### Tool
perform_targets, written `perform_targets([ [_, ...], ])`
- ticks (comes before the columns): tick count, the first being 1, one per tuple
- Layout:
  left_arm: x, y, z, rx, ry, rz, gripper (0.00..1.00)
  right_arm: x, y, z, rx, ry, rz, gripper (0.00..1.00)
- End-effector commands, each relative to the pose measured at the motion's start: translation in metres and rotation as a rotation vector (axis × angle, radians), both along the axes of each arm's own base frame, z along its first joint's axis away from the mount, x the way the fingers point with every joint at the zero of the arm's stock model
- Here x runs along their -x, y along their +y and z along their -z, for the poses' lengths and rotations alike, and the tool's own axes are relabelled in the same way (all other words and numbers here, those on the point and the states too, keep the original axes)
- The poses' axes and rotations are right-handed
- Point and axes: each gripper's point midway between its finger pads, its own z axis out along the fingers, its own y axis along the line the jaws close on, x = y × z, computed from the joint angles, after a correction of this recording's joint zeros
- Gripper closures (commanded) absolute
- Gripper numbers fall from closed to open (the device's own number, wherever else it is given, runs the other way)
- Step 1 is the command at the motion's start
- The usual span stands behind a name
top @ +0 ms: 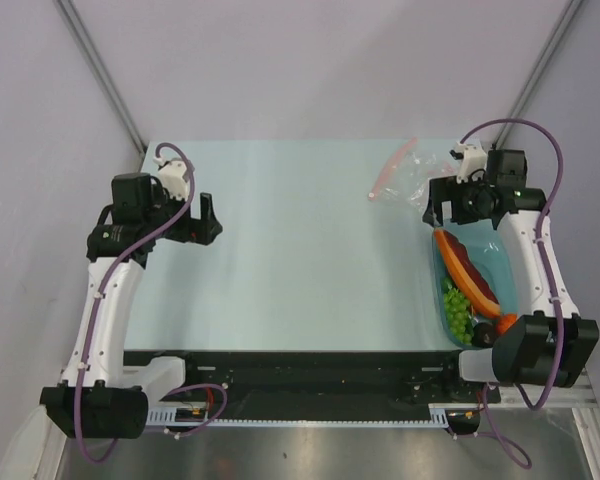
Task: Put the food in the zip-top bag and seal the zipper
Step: Pick up the zipper food storage bag at the center of the board.
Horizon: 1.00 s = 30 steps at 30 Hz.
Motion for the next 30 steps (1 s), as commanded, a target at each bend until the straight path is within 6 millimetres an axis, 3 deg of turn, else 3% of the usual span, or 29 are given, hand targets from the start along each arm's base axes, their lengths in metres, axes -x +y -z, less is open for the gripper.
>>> perform_targets([
  [1,-0.013,0.002,-0.019,-0.001,-0.065,-0.026,0.00,-0.040,-0.004,-0.020,0.069,-0.094,0.019,0.00],
  [9,-0.022,0.011,-0.021,-0.030,-0.108,-0.063,0.00,-0.104,-0.004,-0.020,0.062,-0.129,0.031,0.00],
  [13,-0.026,0.011,-0.006,-0.046,-0.058,-0.054,0.00,-0.142,-0.007,0.006,0.094,-0.108,0.039,0.00],
  [16,-0.029,0.011,0.000,-0.052,-0.042,-0.041,0.00,-0.167,-0.012,0.007,0.135,-0.138,0.052,0.00],
  [17,-0.029,0.008,0.001,-0.045,-0.038,-0.023,0.00,-0.176,-0.015,0.021,0.155,-0.122,0.046,0.00],
  [23,-0.038,-0.003,0.010,-0.007,-0.015,0.029,0.00,-0.221,-0.030,0.061,0.244,-0.103,0.038,0.00],
  [25,-0.040,-0.006,0.014,0.013,0.002,0.033,0.00,-0.231,-0.034,0.073,0.256,-0.091,0.042,0.00],
  [26,-0.041,-0.006,0.019,0.017,0.020,0.033,0.00,-0.240,-0.036,0.067,0.261,-0.115,0.049,0.00],
  [27,-0.042,-0.007,0.021,0.018,0.026,0.034,0.00,-0.246,-0.037,0.085,0.268,-0.090,0.043,0.00],
  [30,-0.043,-0.005,0.030,0.006,0.047,0.033,0.00,-0.257,-0.036,0.104,0.292,-0.073,0.026,0.00],
])
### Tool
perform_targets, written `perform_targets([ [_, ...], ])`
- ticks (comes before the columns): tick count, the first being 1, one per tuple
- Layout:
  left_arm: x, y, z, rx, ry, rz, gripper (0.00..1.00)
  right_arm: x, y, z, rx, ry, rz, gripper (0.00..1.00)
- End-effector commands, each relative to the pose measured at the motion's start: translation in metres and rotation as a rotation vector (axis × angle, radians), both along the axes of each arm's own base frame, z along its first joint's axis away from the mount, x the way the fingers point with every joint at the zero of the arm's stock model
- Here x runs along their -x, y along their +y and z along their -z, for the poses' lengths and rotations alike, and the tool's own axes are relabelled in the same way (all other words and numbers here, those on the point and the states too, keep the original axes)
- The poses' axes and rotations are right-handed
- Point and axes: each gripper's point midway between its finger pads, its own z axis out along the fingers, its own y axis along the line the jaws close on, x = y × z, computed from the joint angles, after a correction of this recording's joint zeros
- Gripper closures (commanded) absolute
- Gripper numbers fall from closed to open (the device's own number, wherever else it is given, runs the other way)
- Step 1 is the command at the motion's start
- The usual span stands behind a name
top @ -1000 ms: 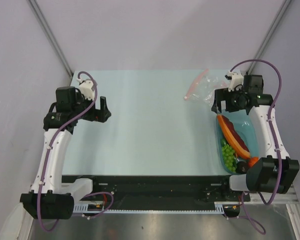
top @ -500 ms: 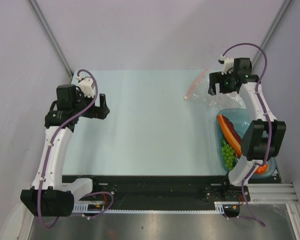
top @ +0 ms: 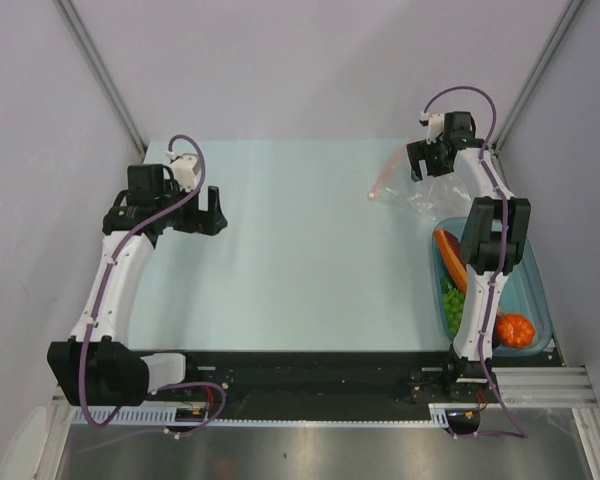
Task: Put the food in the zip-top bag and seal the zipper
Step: Pick up the zipper food storage bag at the center of the board.
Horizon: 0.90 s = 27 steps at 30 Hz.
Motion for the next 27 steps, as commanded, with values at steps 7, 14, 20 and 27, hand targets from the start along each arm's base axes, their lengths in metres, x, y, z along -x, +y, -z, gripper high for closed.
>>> perform_targets([
  [7,-0.005,-0.004,0.008,0.006,0.008,0.030,0.00,-0.027,0.001,0.044,0.050,0.018,-0.061,0.12],
  [14,-0.002,-0.008,0.006,0.002,-0.005,0.076,0.00,-0.022,0.009,0.057,0.053,0.055,-0.121,0.89],
  [20,0.006,-0.013,-0.009,0.018,-0.046,0.102,0.00,-0.014,0.024,0.013,-0.025,0.007,-0.176,1.00],
  [27,0.017,-0.036,-0.062,0.156,-0.162,0.154,0.00,0.033,0.103,-0.130,-0.225,-0.227,-0.454,1.00],
])
